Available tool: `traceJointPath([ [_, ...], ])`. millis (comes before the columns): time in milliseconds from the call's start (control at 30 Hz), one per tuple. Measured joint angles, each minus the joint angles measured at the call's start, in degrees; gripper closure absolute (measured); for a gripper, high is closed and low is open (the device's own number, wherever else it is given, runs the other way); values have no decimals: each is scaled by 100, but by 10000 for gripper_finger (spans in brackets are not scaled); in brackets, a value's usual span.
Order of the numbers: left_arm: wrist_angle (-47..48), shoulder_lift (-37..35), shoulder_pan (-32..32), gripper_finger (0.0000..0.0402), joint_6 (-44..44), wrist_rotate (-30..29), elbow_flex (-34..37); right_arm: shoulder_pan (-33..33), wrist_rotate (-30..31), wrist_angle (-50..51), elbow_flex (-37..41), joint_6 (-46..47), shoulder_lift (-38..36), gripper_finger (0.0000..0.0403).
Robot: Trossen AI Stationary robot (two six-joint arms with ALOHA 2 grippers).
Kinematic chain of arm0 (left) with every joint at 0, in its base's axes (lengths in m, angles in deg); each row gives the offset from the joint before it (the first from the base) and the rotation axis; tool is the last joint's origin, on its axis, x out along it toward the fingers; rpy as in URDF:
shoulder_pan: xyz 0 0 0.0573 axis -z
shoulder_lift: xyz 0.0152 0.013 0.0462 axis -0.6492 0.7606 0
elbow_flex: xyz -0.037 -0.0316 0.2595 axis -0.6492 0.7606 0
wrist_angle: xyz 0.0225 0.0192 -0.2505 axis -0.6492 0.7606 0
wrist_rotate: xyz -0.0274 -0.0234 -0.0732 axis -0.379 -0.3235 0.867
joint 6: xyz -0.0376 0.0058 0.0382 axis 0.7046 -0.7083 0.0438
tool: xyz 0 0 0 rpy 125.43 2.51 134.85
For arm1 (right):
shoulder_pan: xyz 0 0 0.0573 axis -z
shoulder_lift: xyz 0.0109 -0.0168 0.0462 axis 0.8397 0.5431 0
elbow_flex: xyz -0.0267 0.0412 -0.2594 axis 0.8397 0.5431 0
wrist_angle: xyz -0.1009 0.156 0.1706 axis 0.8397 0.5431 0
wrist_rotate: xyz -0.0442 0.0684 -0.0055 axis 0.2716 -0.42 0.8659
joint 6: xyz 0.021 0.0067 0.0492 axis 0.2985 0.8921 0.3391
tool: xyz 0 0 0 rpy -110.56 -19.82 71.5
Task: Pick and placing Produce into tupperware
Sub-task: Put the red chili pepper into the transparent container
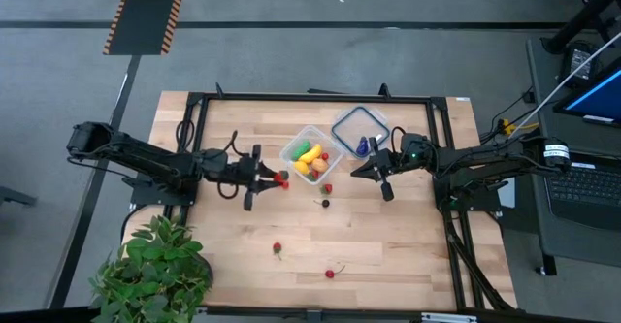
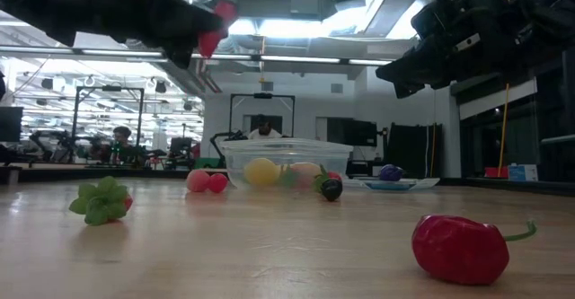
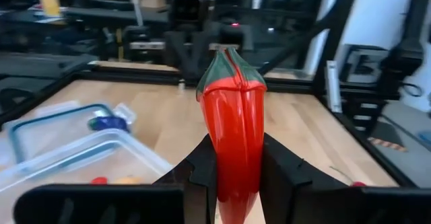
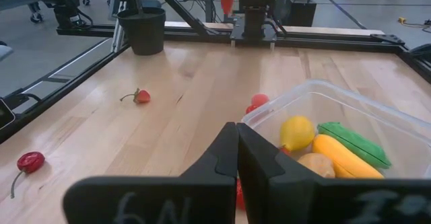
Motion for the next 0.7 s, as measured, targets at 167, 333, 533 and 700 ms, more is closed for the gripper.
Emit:
traceJointPath([
  [167,2,0,0,333,5,76,0,1,1,0,0,-2,0,398],
  [333,4,2,0,333,68,-125,0,-1,1,0,0,4,0,398],
  [533,39,122,0,333,308,-726,0,1,7,0,0,0,0,398],
  [700,86,357,0,333,348,-1069,-40,1,10,-2,0,-2,0,398],
])
